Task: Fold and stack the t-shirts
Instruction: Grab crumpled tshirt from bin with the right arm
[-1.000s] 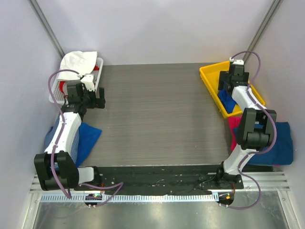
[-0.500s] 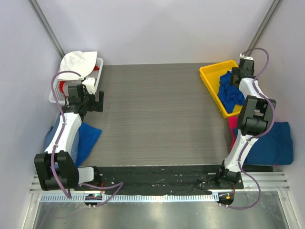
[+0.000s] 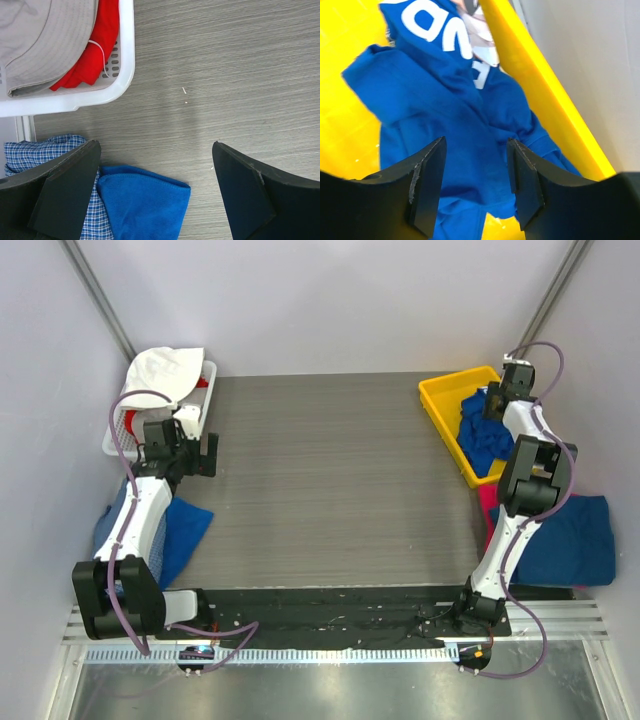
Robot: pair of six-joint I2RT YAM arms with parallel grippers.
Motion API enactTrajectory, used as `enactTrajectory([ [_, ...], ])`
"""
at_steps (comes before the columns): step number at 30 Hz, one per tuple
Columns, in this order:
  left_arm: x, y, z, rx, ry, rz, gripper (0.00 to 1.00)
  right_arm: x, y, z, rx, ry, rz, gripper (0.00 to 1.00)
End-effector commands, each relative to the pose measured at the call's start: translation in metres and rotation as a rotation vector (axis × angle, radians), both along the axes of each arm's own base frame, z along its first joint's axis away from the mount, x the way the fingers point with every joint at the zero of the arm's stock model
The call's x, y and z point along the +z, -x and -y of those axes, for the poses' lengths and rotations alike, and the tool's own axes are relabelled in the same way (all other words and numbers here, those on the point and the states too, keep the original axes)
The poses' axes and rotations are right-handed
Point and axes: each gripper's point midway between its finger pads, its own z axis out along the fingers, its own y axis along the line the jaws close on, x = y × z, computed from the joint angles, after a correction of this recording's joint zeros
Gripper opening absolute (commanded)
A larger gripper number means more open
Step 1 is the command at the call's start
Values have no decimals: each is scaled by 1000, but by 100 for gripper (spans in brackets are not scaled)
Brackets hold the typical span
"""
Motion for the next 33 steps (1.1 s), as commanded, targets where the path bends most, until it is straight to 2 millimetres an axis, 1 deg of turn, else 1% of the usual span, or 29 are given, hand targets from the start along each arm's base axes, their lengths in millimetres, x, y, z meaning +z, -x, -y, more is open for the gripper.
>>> enactTrajectory([
  [1,14,-5,-1,2,-9,52,100,16,-11,14,-1,12,44,58],
  [3,14,-6,-1,3,-5,52,100,14,-11,16,-3,13,40,53],
  [4,14,-6,-1,4,-4,52,100,11,-12,16,0,12,35,43],
  [6,13,-6,-1,4,-4,49,100,8,-11,16,0,12,25,31],
  [7,13,-6,-1,4,-4,51,100,8,-10,17,-1,12,23,21],
  [9,14,-6,-1,6,-4,54,100,6,-9,15,4,7,17,11],
  [11,16,-7,0,1,-4,60,100,8,-9,15,1,4,20,6],
  [12,14,-6,0,2,-2,57,100,9,-8,15,1,0,18,1],
  [17,19,-7,1,2,5,74,100,23,-4,9,17,-11,30,1],
  [19,20,-8,2,3,19,80,100,35,-4,3,40,-31,47,1],
  [20,21,-8,4,5,31,83,100,50,-1,-2,53,-41,61,1],
  [21,22,-11,7,7,51,89,100,58,0,-6,61,-55,72,1],
  [22,21,-12,9,8,64,88,100,75,-1,-10,79,-71,101,1],
  [23,20,-13,9,12,73,87,100,93,5,-15,89,-77,111,1],
  [24,19,-17,10,21,90,87,100,116,2,-20,103,-71,143,1],
  [25,18,-19,12,24,101,85,100,131,4,-25,116,-68,160,1],
  [26,16,-20,14,19,109,81,100,149,11,-30,128,-65,164,1],
  [27,13,-24,17,17,122,73,100,177,11,-34,146,-48,207,1],
  [28,11,-25,20,9,126,69,100,193,13,-42,166,-37,224,1],
  [29,9,-27,23,3,130,64,100,203,19,-55,212,-57,217,1],
  [30,9,-31,25,-1,131,67,100,240,22,-61,235,-32,276,1],
  [31,2,-33,29,-10,130,45,100,255,25,-74,276,-14,288,1],
  [32,0,-36,30,-12,128,40,100,263,33,-86,314,-22,274,1],
  [33,3,-39,33,-21,129,44,100,296,39,-96,344,4,330,1],
])
